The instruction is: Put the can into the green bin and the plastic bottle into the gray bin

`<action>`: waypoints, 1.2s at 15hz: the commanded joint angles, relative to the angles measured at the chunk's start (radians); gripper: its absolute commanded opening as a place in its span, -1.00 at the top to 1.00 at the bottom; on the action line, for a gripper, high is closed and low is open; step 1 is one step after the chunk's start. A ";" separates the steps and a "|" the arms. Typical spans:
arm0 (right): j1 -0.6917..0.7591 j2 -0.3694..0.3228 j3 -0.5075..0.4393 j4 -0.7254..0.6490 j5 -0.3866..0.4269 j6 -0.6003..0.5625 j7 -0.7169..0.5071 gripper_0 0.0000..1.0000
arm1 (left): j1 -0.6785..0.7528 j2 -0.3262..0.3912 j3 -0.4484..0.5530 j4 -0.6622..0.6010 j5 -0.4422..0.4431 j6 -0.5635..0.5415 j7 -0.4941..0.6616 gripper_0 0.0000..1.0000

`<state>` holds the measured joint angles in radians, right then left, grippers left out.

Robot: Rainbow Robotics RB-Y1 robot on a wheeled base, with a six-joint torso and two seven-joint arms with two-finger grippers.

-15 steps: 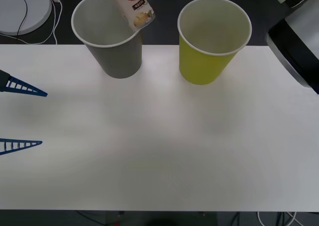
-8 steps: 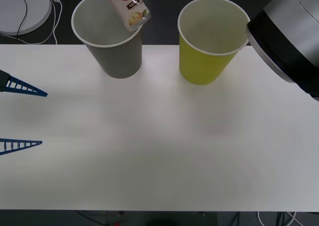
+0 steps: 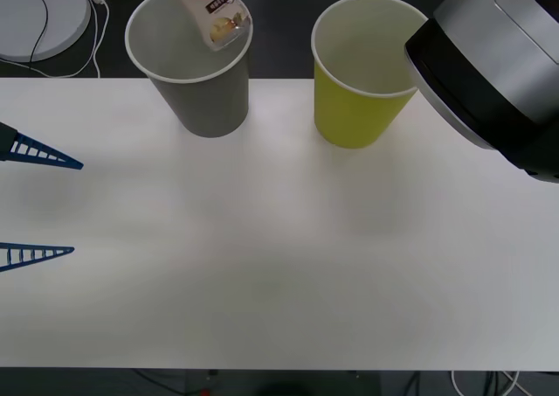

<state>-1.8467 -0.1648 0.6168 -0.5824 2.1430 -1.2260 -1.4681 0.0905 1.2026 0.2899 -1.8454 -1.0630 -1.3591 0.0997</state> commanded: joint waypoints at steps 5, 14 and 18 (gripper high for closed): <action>-0.011 0.024 0.000 0.024 0.006 0.025 0.000 1.00 | 0.000 0.000 0.000 0.000 0.000 0.000 0.000 -1.00; -0.013 0.024 0.000 0.024 -0.002 0.051 0.003 -1.00 | 0.000 0.000 0.000 0.000 0.000 0.000 0.000 -1.00; -0.013 0.024 0.000 0.024 -0.005 0.060 0.002 -1.00 | 0.000 0.000 0.000 0.000 0.000 0.000 0.000 -1.00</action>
<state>-1.8585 -0.1410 0.6167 -0.5582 2.1388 -1.1662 -1.4666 0.0905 1.2026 0.2899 -1.8454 -1.0630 -1.3591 0.0997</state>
